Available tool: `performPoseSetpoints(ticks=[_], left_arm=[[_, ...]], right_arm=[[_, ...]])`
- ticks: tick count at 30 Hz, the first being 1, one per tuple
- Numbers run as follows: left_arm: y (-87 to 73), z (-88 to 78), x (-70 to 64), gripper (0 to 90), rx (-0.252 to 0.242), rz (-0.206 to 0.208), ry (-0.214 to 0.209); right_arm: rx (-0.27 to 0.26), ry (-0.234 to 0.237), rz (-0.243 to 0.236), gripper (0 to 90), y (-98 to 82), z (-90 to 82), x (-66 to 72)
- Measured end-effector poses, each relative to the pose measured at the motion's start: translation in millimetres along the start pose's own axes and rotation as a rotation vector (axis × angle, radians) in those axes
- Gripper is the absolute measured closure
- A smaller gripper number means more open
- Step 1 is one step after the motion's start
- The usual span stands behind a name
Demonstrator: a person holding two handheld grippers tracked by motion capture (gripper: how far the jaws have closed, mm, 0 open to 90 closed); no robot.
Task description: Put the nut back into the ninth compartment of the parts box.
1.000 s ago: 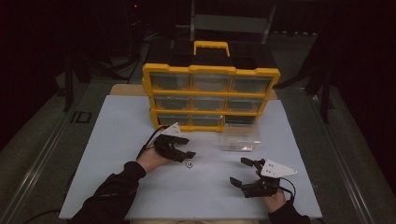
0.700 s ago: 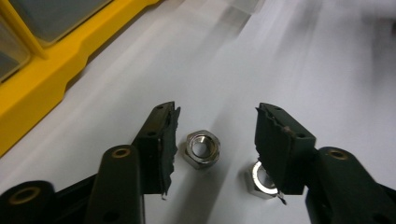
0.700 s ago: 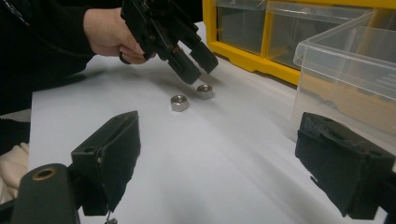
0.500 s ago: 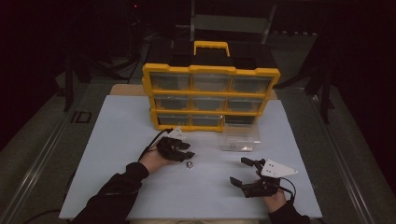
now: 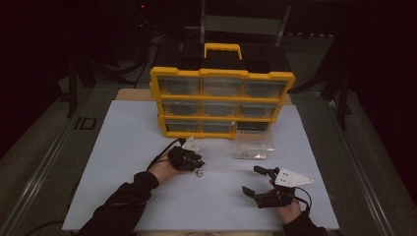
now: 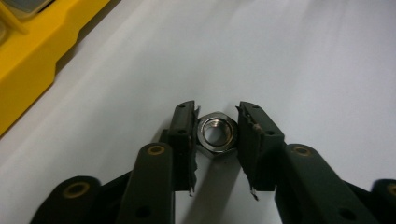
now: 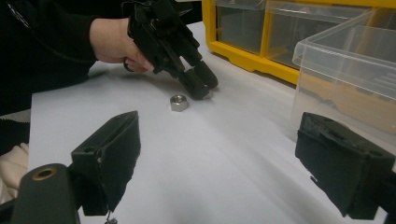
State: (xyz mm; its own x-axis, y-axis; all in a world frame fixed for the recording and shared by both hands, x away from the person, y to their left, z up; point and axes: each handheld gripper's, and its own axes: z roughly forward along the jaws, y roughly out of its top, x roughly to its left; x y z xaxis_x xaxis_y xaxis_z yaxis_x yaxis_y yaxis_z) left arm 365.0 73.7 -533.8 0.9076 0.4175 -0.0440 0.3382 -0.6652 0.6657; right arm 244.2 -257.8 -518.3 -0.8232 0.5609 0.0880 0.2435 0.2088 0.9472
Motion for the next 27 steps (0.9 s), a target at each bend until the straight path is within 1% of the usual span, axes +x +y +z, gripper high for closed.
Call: performPoseSetpoints(ticks=[2,5,7,8,12,15,16,21,27], left_arm=[[0.2,0.0,0.1,67.8,0.001,-0.003,0.0],[0.9,-0.1,-0.1,68.5,0.007,0.005,0.0],[2.2,-0.7,1.4,68.9,0.014,0.0,-0.013],[3.0,-1.2,1.6,68.9,0.015,0.005,-0.012],[9.5,-7.9,2.1,69.0,0.002,0.009,-0.015],[17.4,-15.9,1.7,69.0,-0.02,0.009,-0.016],[21.0,-19.4,2.3,69.0,-0.029,0.011,-0.025],[35.4,-30.2,2.3,69.0,-0.055,0.012,-0.039],[54.8,-40.6,0.2,69.0,-0.081,0.031,-0.057]], right_arm=[[0.0,0.0,-0.001,14.2,0.0,0.1,0.0],[0.001,-0.001,0.0,14.1,-0.1,0.2,-0.1],[0.0,-0.001,-0.001,14.1,0.0,0.2,0.0],[0.0,-0.001,-0.001,14.1,0.0,0.1,0.0],[0.0,-0.001,0.003,14.1,-0.1,0.0,-0.2],[-0.001,0.0,0.002,14.1,0.0,0.2,-0.1],[0.0,0.0,0.001,14.2,0.0,0.2,-0.1],[0.0,-0.001,0.002,14.2,0.0,0.1,-0.1],[0.001,-0.001,0.003,14.2,-0.1,-0.1,-0.3]])
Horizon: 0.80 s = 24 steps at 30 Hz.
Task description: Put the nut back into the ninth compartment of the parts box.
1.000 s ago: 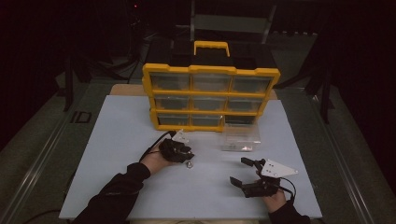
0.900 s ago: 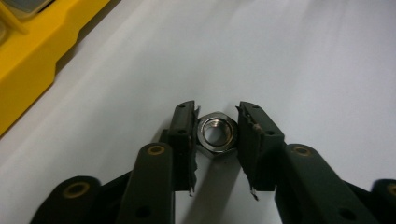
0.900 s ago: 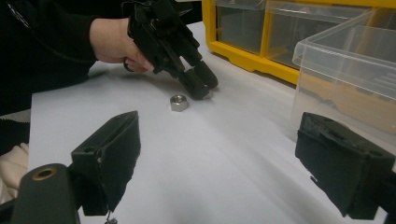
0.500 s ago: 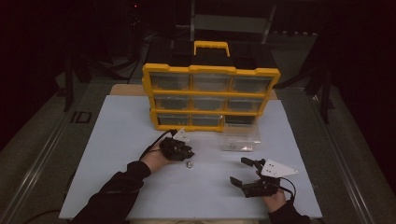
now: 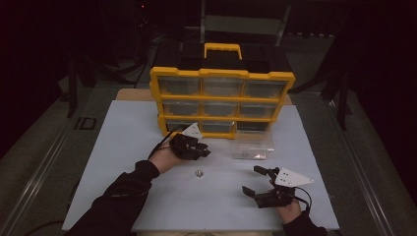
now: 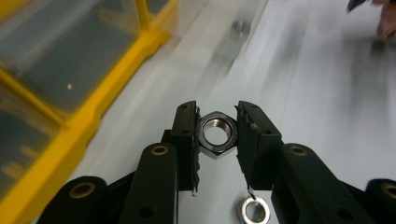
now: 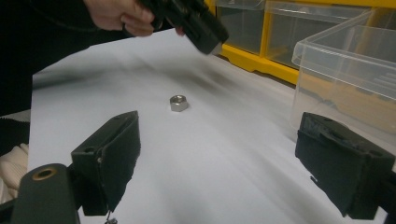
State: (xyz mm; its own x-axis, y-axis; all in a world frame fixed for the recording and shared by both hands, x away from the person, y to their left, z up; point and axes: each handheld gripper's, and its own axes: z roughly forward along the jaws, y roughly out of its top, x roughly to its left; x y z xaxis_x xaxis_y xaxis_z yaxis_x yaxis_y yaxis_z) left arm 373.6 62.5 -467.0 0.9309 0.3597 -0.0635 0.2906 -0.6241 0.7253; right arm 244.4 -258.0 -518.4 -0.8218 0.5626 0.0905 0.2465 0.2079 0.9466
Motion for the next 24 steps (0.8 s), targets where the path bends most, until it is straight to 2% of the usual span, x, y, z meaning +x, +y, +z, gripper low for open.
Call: performPoseSetpoints(ticks=[11,15,24], left_arm=[[31.1,-9.5,-4.5,69.0,-0.038,0.036,-0.016],[45.0,-11.7,-8.5,69.1,-0.059,0.052,-0.038],[74.0,-6.5,-14.3,69.1,-0.091,0.074,-0.057]], right_arm=[[-0.002,0.001,0.001,14.1,0.1,-0.4,-0.1],[-0.001,0.001,0.002,14.1,0.0,-0.2,-0.2],[0.0,0.001,0.002,14.2,-0.2,0.0,-0.2]])
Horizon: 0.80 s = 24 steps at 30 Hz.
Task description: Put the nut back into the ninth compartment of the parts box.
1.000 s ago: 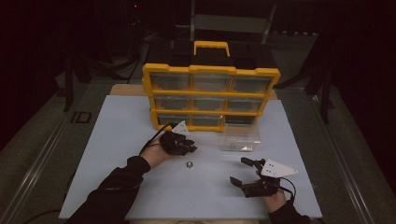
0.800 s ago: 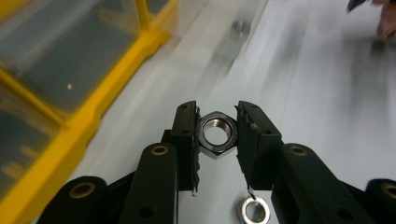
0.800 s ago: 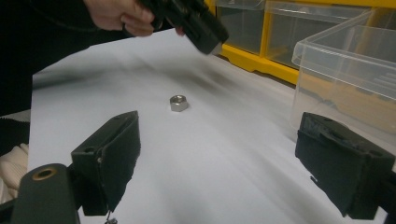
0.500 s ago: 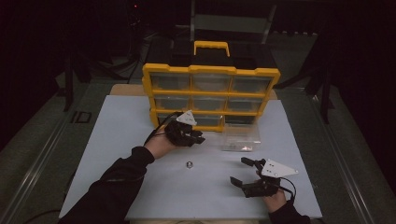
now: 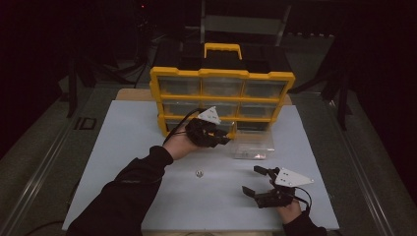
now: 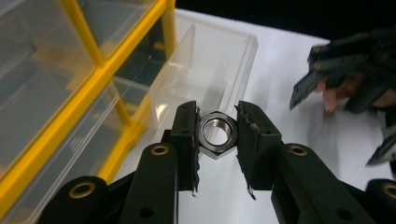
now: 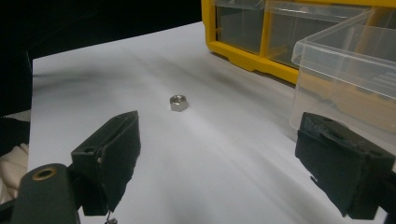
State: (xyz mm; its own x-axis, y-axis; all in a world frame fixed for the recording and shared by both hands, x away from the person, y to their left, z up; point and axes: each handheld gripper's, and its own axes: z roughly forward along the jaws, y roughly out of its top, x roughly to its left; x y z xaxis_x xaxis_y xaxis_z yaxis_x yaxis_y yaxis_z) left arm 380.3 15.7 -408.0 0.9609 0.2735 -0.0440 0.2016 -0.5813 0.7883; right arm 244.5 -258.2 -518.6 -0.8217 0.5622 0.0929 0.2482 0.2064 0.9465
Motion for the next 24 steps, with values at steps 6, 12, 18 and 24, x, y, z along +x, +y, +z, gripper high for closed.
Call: performPoseSetpoints(ticks=[6,12,18,24], left_arm=[[15.3,12.3,-4.3,69.0,-0.034,-0.002,-0.015],[26.5,25.5,-7.7,69.0,-0.047,-0.006,-0.005],[33.9,41.7,-11.4,69.0,-0.046,-0.02,0.02],[37.7,56.5,-14.2,69.0,-0.044,-0.032,0.051]], right_arm=[[0.001,0.0,-0.001,14.1,0.1,-0.1,0.1],[0.002,0.001,0.0,14.2,-0.1,0.0,0.0],[0.001,0.0,-0.002,14.2,0.2,-0.5,0.3],[0.001,0.002,-0.003,14.2,0.0,-0.1,0.3]])
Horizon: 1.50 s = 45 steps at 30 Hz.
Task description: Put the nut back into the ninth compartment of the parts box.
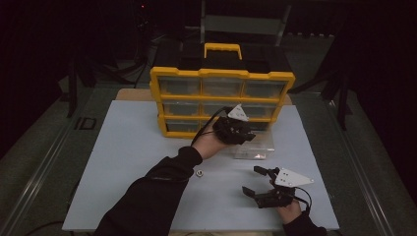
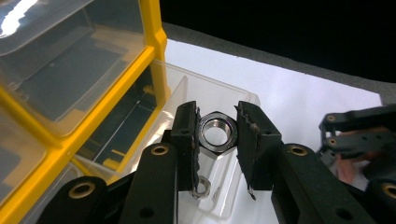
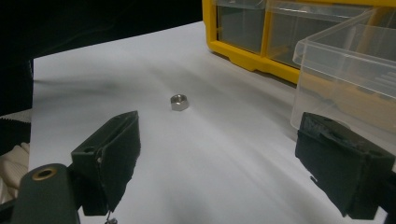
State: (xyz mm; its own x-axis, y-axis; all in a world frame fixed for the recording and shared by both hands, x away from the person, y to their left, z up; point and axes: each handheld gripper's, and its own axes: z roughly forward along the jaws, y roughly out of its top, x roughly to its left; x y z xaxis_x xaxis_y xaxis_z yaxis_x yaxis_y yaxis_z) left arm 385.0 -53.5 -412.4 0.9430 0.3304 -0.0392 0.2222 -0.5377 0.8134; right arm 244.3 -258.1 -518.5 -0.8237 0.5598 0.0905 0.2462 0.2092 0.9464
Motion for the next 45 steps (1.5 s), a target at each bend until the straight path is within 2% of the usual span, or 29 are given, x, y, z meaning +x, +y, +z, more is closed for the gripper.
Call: performPoseSetpoints(ticks=[7,11,16,22,26,34,41,45], left_arm=[[2.0,16.0,-3.2,68.9,0.01,-0.006,0.026],[3.1,25.1,-3.8,68.9,0.005,-0.021,0.018],[1.6,35.6,-6.5,68.9,0.027,-0.007,0.015],[-1.3,46.6,-5.6,68.9,0.052,-0.027,0.003],[-3.5,53.9,-6.5,68.8,0.08,-0.029,0.019],[-4.0,62.2,-2.0,68.7,0.115,-0.064,0.007],[-3.6,64.6,-0.7,68.5,0.134,-0.068,-0.001],[-2.9,64.9,-0.1,62.9,0.133,-0.082,-0.011]], right_arm=[[0.0,0.001,0.001,14.2,-0.1,-0.1,-0.1],[0.001,0.001,0.002,14.1,-0.2,0.0,0.0],[0.001,0.002,0.004,14.1,-0.2,-0.4,-0.1],[0.004,0.002,0.004,14.2,-0.2,0.0,0.0],[0.004,0.001,0.006,14.2,-0.3,-0.1,-0.1],[0.008,0.001,0.004,14.2,-0.4,0.2,-0.1],[0.01,0.001,0.002,14.3,-0.4,0.6,0.2],[0.01,0.002,0.003,14.3,-0.4,0.6,0.2]])
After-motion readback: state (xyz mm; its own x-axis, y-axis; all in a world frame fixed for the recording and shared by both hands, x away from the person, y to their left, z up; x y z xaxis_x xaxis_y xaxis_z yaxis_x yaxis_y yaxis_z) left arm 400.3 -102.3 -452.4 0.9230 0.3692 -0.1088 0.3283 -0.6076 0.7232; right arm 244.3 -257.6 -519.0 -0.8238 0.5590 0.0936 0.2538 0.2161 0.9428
